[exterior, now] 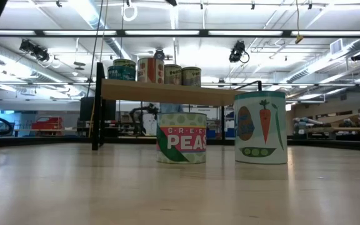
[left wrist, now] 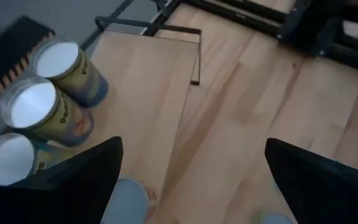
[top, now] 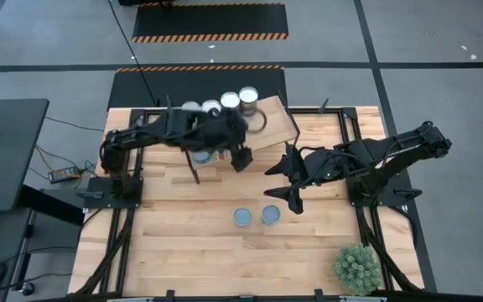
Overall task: Pick and place cans onto a shelf
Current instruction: Put the green peas can on the shelf
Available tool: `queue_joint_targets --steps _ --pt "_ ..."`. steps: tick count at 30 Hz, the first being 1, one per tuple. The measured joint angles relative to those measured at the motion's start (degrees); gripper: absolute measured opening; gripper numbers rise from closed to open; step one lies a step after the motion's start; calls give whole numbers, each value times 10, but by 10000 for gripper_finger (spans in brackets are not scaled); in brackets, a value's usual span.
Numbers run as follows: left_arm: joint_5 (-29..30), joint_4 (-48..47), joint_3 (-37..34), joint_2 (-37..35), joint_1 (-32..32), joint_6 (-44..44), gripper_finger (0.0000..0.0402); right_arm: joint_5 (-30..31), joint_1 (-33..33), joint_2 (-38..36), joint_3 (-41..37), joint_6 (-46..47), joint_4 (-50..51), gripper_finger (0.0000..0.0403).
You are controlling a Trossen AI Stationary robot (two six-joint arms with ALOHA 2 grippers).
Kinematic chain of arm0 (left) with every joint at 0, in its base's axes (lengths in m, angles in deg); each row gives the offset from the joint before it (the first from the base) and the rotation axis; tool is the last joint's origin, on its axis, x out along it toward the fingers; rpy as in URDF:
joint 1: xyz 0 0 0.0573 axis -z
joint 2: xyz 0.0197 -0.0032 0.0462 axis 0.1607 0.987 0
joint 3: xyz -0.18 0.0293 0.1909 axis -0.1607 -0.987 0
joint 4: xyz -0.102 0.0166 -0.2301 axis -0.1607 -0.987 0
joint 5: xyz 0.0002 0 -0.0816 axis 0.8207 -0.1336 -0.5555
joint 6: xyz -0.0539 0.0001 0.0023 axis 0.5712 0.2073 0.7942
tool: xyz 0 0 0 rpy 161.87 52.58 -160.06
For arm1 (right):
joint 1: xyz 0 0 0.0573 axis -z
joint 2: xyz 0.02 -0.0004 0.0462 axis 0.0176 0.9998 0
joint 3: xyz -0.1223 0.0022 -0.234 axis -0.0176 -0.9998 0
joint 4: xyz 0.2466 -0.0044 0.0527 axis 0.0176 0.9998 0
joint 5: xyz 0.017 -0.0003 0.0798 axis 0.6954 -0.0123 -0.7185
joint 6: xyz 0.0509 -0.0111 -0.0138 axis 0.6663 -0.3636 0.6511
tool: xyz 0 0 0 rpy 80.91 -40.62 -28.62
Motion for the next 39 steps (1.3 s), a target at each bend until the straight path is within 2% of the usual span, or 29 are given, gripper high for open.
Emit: queue_joint_targets --steps 7,13,20,25,28,32,39 --pt "74 -39 0 -27 85 31 400 1 0 0 0 0 -41 300" --pt "125 -64 0 -45 174 54 400 4 0 2 0 -1 -120 300" --pt "152 -83 -18 -48 231 38 400 -16 -10 4 0 121 -131 300" --pt "143 -53 -120 -68 266 15 400 -82 -10 10 0 173 -123 298" --pt "134 -3 -207 -92 288 45 399 -103 -14 24 0 176 -108 297" --pt "116 53 -316 -133 311 100 384 -105 -14 53 0 150 -99 297" --pt "116 153 -475 -223 329 209 354 -108 0 118 0 110 -94 297"
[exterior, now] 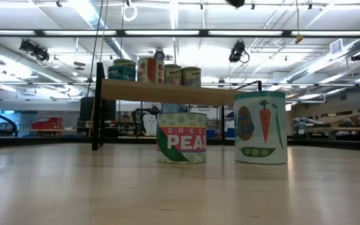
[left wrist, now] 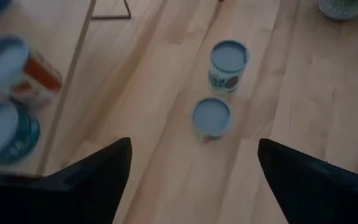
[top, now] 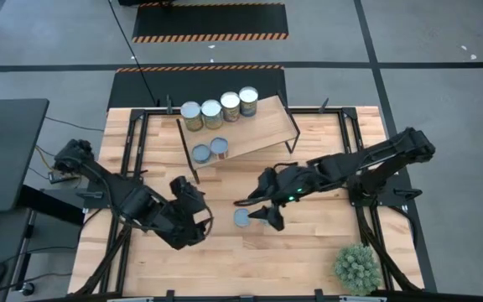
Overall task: Pick and place cans onto a shelf
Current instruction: Put the green peas can on the shelf
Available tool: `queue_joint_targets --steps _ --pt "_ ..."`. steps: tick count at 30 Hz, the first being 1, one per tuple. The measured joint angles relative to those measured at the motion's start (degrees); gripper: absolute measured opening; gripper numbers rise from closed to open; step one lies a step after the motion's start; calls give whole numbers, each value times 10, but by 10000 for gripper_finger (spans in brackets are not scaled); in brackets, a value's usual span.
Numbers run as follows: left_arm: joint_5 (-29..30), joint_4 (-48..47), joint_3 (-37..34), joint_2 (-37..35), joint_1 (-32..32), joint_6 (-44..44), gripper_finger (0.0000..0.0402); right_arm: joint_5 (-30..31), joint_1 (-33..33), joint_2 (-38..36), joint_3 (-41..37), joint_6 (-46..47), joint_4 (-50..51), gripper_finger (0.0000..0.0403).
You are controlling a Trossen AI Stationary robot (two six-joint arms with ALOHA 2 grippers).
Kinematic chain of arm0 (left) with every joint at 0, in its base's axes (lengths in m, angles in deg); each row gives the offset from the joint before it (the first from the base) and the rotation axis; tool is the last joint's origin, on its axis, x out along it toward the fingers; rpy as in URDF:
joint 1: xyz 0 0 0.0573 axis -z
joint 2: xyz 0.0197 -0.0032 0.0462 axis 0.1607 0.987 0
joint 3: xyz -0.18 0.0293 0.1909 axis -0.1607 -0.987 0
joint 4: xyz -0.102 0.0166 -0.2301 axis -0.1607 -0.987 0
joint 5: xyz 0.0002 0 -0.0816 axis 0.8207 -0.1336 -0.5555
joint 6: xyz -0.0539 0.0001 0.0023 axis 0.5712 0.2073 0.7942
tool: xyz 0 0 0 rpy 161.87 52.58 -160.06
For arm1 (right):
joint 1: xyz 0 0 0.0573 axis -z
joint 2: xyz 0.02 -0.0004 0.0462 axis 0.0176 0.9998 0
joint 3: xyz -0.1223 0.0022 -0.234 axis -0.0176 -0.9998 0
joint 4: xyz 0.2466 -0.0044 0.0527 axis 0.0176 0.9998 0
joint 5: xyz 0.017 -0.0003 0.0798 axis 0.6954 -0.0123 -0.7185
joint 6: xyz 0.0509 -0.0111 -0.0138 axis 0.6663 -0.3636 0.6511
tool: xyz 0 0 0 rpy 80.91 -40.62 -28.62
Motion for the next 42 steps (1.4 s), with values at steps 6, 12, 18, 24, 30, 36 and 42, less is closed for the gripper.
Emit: queue_joint_targets --steps 6,12,18,24,30,36,42 --pt "2 35 -100 -58 12 74 342 -10 10 50 0 -32 -2 297" --pt "17 68 -174 -103 20 127 334 -6 13 77 5 -46 1 297" --pt "20 120 -261 -158 32 170 320 13 14 114 65 -73 61 297" --pt "28 167 -340 -211 48 223 302 22 22 162 116 -103 103 299" --pt "78 223 -395 -247 70 271 288 26 23 207 138 -144 135 320" --pt "99 229 -410 -256 80 300 286 40 23 246 138 -173 156 341" --pt "101 228 -410 -256 80 304 286 48 22 286 138 -202 155 349"
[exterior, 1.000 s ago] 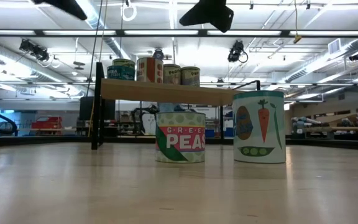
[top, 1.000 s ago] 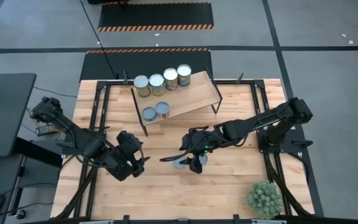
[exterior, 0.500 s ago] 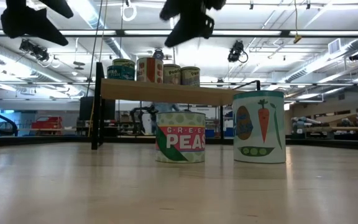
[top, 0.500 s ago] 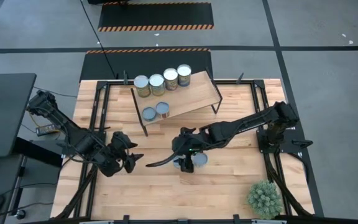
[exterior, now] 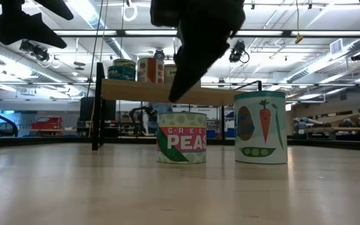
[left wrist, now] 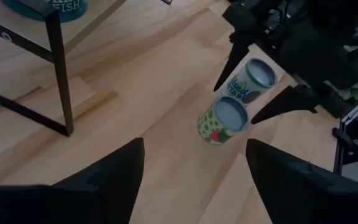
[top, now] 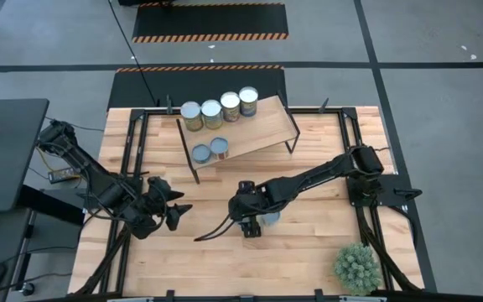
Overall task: Pick and place cans onto a shelf
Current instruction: Put the green peas can on the shelf
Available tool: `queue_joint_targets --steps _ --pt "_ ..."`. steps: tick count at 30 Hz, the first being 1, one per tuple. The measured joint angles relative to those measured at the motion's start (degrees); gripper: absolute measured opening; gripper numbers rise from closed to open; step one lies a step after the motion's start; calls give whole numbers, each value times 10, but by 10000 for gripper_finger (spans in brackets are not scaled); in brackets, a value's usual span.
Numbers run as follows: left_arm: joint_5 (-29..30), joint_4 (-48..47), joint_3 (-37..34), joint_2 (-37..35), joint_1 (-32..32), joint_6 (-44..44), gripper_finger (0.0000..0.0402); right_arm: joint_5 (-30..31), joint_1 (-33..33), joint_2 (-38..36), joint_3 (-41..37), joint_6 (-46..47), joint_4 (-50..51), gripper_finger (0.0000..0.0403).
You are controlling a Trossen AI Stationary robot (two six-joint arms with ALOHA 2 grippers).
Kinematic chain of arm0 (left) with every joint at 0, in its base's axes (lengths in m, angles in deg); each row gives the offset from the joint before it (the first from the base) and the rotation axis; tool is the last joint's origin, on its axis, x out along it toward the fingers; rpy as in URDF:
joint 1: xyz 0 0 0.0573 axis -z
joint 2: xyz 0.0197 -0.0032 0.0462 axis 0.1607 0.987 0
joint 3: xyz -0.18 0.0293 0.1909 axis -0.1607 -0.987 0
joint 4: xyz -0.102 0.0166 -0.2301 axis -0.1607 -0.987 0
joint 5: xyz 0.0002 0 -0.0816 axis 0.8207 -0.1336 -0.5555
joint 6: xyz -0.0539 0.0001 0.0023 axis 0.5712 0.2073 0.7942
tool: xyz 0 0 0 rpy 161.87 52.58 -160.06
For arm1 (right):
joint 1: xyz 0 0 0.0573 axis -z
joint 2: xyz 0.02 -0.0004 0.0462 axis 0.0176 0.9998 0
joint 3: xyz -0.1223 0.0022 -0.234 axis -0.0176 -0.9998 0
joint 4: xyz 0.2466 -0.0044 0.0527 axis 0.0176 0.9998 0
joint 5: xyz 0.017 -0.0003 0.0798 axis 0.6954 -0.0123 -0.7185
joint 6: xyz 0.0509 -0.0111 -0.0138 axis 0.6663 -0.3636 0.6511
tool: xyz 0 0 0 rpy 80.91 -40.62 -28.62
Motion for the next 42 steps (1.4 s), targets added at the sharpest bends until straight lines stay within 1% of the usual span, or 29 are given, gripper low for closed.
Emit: queue_joint_targets --steps 3,8,16,31,33,38,42 --pt "0 0 0 0 0 2 286 1 0 13 0 -3 -7 349" --pt "-2 -2 0 0 0 8 286 -27 0 24 0 4 -7 349" --pt "-3 -5 0 1 0 8 286 -25 0 24 -6 11 -22 349" --pt "-5 -9 0 1 0 12 286 -38 0 61 -13 11 -33 346" --pt "-6 -9 0 1 0 13 286 -42 1 69 -13 11 -34 339" --pt "-12 -10 0 1 0 12 286 -44 0 69 -13 4 -28 293" --pt "-12 -14 0 1 0 12 286 -47 7 60 -12 -15 -18 292"
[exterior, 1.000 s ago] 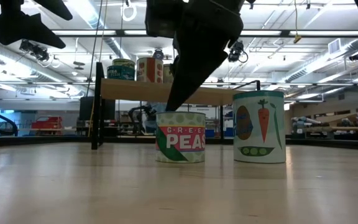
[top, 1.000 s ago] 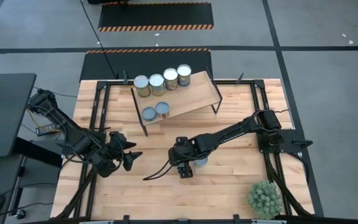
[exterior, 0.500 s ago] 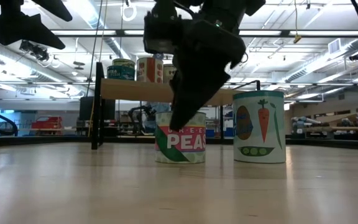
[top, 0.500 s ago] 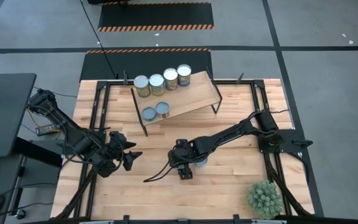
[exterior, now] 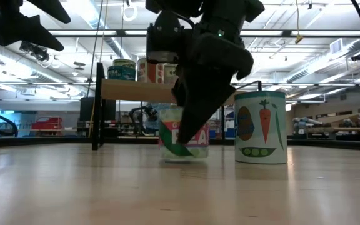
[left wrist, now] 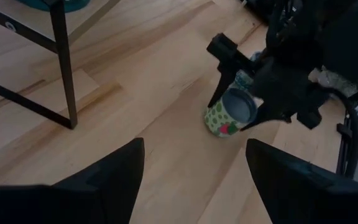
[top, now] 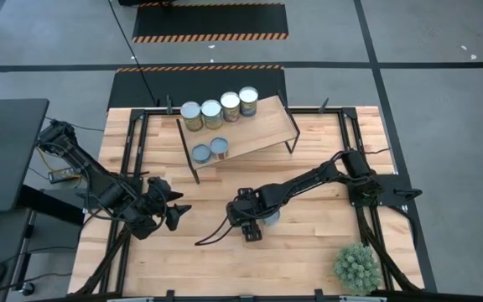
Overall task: Pick and place cans onto a shelf
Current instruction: Put the green peas can on the shelf
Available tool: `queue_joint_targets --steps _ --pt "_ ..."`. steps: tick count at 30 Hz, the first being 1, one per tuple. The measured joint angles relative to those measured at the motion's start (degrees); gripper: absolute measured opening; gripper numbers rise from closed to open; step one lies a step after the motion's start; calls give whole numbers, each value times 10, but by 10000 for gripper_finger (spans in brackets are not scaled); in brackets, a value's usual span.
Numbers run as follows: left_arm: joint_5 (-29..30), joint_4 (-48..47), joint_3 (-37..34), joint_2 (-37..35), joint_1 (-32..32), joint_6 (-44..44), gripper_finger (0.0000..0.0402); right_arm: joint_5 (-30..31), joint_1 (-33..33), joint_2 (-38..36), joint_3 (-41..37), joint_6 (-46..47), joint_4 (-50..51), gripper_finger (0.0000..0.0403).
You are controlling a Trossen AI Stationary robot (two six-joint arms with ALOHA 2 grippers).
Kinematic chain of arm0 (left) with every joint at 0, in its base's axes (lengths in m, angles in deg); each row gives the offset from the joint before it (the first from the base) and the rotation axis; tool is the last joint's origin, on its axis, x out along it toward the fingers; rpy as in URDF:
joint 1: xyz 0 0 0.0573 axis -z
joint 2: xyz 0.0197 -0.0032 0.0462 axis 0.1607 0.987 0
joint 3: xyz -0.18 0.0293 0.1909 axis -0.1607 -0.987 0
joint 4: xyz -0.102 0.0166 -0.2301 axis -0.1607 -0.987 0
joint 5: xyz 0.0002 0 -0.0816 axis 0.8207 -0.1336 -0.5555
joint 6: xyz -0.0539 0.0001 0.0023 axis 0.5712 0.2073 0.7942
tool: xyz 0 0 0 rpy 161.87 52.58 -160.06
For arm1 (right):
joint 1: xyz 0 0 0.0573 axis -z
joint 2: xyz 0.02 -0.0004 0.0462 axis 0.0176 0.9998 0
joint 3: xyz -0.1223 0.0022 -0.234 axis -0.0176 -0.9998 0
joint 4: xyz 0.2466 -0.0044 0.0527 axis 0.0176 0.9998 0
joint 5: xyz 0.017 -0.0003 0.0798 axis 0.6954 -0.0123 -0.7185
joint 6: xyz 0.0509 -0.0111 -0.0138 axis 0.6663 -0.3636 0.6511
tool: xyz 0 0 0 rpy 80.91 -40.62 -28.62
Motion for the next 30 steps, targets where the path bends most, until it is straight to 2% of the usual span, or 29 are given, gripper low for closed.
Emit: queue_joint_targets --steps 8,18,30 --pt "0 -6 0 0 0 -2 286 10 37 -55 20 -47 72 307" --pt "0 -14 0 0 -1 0 286 54 108 -129 76 -107 153 297" --pt "0 -15 0 0 -1 0 286 33 199 -142 143 -144 198 297"
